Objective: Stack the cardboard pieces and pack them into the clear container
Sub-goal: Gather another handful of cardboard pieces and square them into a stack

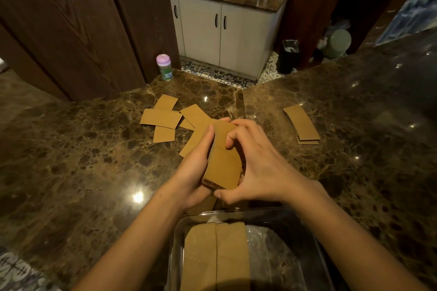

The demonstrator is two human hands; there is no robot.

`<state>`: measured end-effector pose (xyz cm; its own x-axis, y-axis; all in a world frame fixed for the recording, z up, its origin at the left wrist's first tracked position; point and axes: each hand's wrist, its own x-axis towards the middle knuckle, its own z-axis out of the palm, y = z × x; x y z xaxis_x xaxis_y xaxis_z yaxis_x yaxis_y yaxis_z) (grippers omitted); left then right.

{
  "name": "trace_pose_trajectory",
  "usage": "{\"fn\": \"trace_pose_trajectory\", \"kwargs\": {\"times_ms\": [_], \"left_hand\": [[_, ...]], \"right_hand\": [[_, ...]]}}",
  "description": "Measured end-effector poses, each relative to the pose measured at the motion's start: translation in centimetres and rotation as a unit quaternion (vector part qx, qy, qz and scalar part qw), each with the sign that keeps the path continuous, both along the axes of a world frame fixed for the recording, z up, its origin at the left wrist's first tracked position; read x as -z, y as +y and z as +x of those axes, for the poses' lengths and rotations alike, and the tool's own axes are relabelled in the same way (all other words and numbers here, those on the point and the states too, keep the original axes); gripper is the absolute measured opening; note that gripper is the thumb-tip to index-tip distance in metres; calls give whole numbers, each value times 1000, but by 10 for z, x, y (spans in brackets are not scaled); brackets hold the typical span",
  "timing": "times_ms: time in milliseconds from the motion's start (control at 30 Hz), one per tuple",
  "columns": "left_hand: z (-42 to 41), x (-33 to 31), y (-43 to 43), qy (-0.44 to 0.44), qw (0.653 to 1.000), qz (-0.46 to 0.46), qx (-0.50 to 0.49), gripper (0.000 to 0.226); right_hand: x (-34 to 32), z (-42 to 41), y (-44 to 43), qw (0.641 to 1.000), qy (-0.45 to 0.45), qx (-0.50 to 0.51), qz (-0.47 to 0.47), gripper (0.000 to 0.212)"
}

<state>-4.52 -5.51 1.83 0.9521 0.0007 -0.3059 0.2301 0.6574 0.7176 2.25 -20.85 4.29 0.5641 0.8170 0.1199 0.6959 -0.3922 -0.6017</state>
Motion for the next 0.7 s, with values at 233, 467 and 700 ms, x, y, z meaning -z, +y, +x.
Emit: {"fn": "trace_pose_trajectory", "kwargs": {"times_ms": [233,467,700], "left_hand": [[-4,8,29,5,998,17,-58,42],[-15,19,57,53,990,11,-130,60],[-18,17,51,49,989,8,-138,49]], "right_hand": [[8,10,8,991,121,55,-24,78],[45,30,5,938,106,105,-314,128],[58,31,11,926,92,149,-336,102]]}}
